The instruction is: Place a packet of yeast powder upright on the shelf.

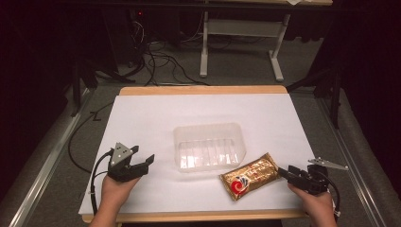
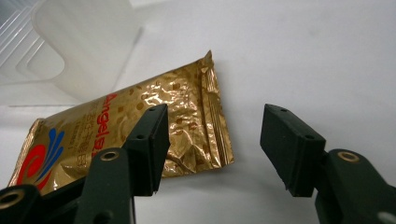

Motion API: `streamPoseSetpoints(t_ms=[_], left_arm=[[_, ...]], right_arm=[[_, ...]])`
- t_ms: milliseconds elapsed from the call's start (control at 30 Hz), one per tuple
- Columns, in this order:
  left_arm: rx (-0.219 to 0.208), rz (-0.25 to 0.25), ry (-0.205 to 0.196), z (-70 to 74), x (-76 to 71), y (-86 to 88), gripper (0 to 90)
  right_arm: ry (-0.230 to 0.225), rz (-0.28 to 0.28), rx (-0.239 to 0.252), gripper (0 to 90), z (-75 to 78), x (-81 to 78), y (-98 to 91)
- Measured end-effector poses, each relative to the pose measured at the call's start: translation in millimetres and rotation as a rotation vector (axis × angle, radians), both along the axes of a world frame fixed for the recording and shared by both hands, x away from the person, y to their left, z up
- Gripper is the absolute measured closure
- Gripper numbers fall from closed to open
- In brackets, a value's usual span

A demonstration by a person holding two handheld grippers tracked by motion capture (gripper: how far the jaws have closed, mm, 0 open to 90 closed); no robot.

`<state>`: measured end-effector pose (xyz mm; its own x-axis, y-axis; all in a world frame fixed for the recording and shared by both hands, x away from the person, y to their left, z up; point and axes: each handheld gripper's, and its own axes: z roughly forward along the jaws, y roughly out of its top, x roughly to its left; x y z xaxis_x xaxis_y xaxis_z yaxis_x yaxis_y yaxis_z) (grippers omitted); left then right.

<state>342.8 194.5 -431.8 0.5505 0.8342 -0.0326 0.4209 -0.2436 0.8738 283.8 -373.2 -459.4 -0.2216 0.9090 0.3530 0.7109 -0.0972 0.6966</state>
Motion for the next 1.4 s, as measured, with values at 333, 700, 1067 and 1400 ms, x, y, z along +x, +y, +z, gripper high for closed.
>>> streamPoseSetpoints(t_ms=[333,700,1067,1400], left_arm=[[0.004,-0.017,-0.003,0.3,-0.4,-1.5,30.8],[0.021,-0.031,0.002,-1.5,0.3,-4.6,30.8],[0.021,-0.027,-0.008,0.6,-4.5,0.2,30.8],[0.018,-0.009,-0.004,-0.2,-12.1,8.3,30.9]], right_arm=[[0.047,-0.007,0.109,37.7,-9.4,2.8,-8.2],[0.092,-0.007,0.237,36.4,-19.0,7.6,-11.5],[0.120,0.002,0.383,46.0,-28.1,16.9,-8.3],[0.130,0.049,0.419,65.3,-32.2,31.0,2.4]])
